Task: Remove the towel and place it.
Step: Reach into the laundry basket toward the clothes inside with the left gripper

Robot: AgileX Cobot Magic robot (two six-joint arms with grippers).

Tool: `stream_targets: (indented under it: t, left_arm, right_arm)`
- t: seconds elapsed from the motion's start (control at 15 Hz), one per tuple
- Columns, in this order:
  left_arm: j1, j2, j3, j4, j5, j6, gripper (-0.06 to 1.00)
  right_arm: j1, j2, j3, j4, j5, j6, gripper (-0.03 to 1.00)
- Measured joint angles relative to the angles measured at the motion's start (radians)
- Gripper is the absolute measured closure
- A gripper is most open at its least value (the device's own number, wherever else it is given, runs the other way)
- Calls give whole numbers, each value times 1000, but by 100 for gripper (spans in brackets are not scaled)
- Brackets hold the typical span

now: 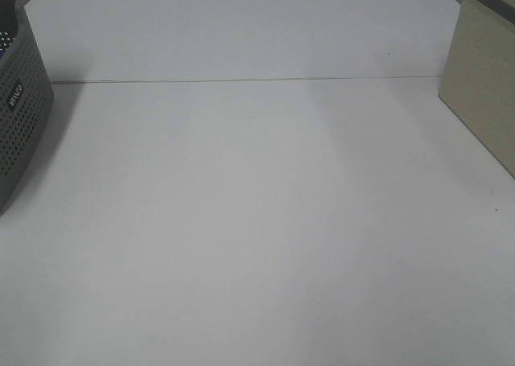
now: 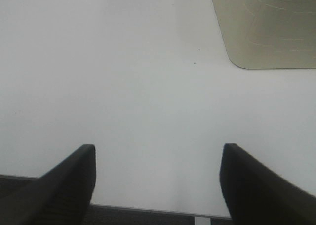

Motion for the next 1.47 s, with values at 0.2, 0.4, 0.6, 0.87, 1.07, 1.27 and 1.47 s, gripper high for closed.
stream_targets:
  t: [0.2, 0.4, 0.6, 0.87, 1.07, 1.27, 1.47]
  left_arm:
    - [0, 0, 0, 0, 0, 0, -5]
    - [0, 0, 0, 0, 0, 0, -5]
    - [0, 0, 0, 0, 0, 0, -5]
    - [0, 0, 0, 0, 0, 0, -5]
    - [0, 0, 0, 0, 0, 0, -5]
    - [0, 0, 0, 0, 0, 0, -5]
    - [0, 0, 0, 0, 0, 0, -5]
  right_arm:
    - [0, 0, 0, 0, 0, 0, 27]
    - [0, 0, 0, 0, 0, 0, 27]
    - [0, 0, 0, 0, 0, 0, 27]
    - [0, 0, 0, 0, 0, 0, 27]
    - [0, 0, 0, 0, 0, 0, 27]
    - [0, 0, 0, 0, 0, 0, 27]
    - [0, 0, 0, 0, 0, 0, 27]
